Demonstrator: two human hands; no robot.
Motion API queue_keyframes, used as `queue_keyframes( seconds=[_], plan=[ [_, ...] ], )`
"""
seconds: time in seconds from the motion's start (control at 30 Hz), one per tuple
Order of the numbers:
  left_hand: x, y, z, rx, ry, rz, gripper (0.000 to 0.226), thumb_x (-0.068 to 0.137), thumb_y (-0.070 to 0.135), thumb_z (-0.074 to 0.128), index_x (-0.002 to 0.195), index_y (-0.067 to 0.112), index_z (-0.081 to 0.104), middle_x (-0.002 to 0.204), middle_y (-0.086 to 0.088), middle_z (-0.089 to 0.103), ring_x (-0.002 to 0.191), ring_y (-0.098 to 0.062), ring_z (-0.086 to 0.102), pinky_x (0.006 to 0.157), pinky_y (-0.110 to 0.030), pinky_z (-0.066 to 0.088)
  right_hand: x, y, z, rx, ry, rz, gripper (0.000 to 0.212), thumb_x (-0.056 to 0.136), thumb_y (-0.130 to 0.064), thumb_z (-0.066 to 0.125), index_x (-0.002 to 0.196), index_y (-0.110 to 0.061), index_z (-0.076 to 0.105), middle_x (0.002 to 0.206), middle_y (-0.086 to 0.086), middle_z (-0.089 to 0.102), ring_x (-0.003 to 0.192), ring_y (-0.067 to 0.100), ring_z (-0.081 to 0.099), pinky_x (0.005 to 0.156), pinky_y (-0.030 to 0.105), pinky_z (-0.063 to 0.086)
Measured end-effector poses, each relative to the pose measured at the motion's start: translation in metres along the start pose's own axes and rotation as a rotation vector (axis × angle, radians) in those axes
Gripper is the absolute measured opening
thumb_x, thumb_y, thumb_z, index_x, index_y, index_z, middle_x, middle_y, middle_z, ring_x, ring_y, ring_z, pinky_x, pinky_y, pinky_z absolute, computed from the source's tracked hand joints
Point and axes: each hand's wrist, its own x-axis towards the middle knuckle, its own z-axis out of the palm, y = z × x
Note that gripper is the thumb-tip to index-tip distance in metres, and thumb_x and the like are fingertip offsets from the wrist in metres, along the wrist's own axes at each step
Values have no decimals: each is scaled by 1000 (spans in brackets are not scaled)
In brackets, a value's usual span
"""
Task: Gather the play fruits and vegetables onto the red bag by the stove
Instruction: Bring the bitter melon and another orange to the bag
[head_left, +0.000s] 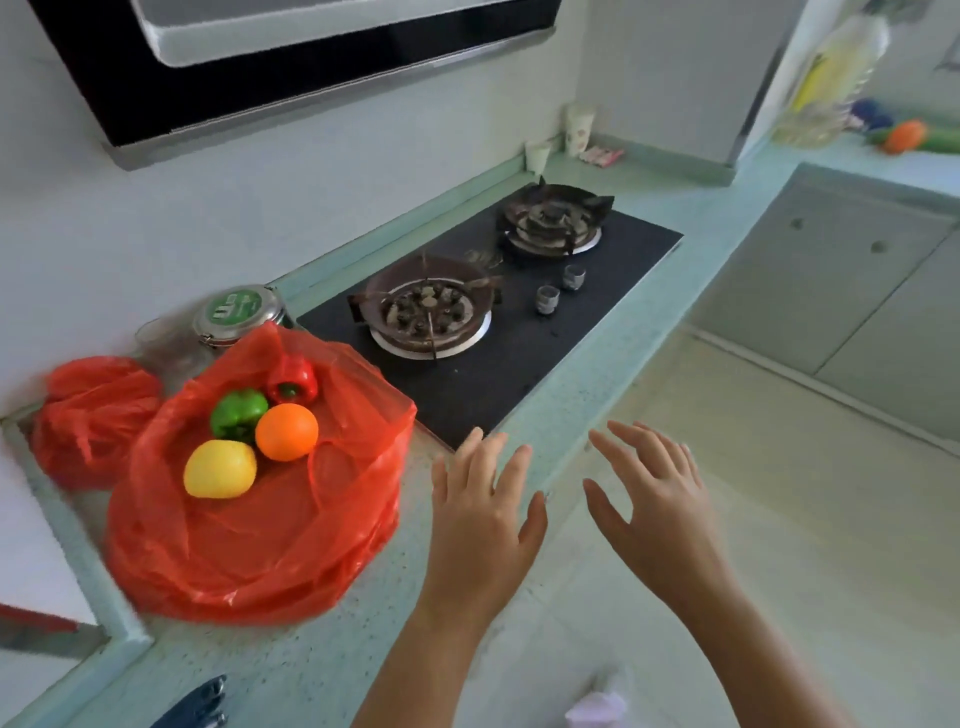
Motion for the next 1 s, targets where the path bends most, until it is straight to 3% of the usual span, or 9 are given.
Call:
queue_keyframes(
  seconds=[0.17, 0.3, 0.63, 1.0],
  plan=[
    [36, 49, 45, -20, -67, 112, 39, 85, 33, 45, 114, 13, 61, 117, -11, 61, 118, -25, 43, 96, -60, 32, 3, 63, -26, -32, 36, 120, 39, 82, -34, 52, 116, -15, 59, 118, 8, 60, 114, 33, 50, 90, 58, 42],
    [77, 98, 89, -42, -120, 186, 40, 84, 33, 43, 113, 12, 62, 116, -12, 62, 114, -32, 53, 93, -61, 35, 12, 126, -49, -61, 56, 191, 42, 83, -39, 44, 115, -16, 60, 118, 8, 61, 114, 33, 51, 93, 58, 40],
    [184, 239, 210, -140, -170, 341, 40, 84, 34, 45, 114, 13, 60, 116, -9, 62, 115, -29, 52, 97, -56, 33, 45, 296, -127, -147, 197, 338, 42, 82, -38, 44, 112, -15, 62, 117, 8, 62, 114, 34, 52, 94, 57, 37],
    [272, 300, 302, -186, -172, 406, 37, 83, 33, 45, 110, 14, 61, 115, -9, 62, 115, -30, 50, 97, -53, 35, 86, 414, -149, -216, 284, 439, 41, 81, -37, 45, 111, -15, 63, 115, 9, 63, 111, 35, 54, 93, 58, 36]
  ],
)
